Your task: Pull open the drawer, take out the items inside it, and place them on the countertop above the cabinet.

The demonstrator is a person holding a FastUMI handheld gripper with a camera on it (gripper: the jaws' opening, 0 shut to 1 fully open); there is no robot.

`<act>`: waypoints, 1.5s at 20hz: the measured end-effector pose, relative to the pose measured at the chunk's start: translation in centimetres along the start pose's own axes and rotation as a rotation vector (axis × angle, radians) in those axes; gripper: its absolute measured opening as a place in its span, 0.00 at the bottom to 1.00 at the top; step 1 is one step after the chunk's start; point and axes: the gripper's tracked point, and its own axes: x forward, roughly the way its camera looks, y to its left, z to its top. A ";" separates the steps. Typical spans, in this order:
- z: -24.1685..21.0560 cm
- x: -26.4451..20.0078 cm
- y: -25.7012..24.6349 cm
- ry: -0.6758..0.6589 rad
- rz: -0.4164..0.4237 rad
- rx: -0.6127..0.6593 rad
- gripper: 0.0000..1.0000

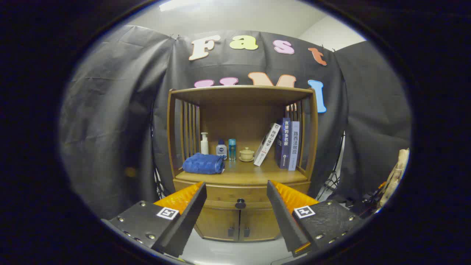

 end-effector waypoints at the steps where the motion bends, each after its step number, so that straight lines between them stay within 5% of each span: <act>1: 0.0 0.0 0.0 -0.001 0.002 0.007 0.98; 30: -1.7 -0.4 -0.2 -0.017 -0.017 -0.017 0.98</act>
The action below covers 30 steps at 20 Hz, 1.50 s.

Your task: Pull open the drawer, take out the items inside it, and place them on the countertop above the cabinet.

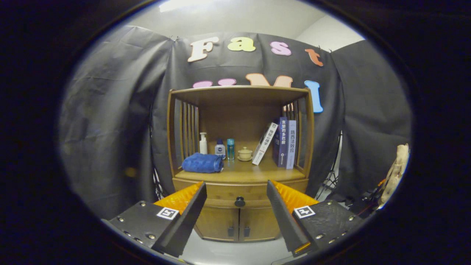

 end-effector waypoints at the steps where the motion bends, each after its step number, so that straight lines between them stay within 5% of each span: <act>1: -0.4 0.2 -0.1 0.004 -0.002 0.001 0.98; 12: -6.0 8.3 1.1 -0.130 0.006 0.106 0.99; 15: -8.1 11.8 0.7 -0.130 -0.023 0.028 1.00; 24: -18.3 21.8 0.6 0.077 -0.040 0.048 1.00; 30: -20.5 24.2 -0.2 0.105 -0.085 0.019 0.59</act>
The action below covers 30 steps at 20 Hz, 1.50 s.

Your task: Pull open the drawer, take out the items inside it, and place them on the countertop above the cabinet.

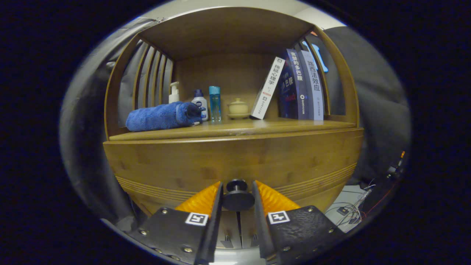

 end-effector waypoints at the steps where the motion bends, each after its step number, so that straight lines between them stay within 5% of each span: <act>1: -0.1 0.0 -0.1 -0.002 -0.007 -0.041 0.52; 3: 0.1 -0.1 0.0 -0.011 -0.001 -0.081 0.38; 8: -0.4 -0.5 -0.1 0.026 0.024 -0.043 0.39; 9: -0.2 -0.6 -0.1 0.015 0.016 -0.040 0.27; 30: -3.5 -15.0 -0.6 0.044 0.014 -0.011 0.26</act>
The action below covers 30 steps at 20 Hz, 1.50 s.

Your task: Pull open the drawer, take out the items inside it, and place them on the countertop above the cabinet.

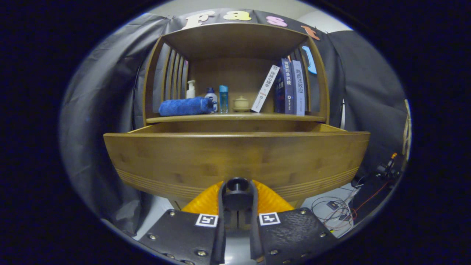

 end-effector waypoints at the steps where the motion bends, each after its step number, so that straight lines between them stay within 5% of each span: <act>1: 0.0 -0.1 0.0 0.006 -0.003 -0.003 0.26; 17: -2.5 -7.2 0.0 0.051 0.020 0.006 0.27; 24: -3.6 -9.1 -1.4 0.197 0.033 0.127 0.98; 30: 4.1 -12.6 -1.9 0.059 -0.011 0.050 0.99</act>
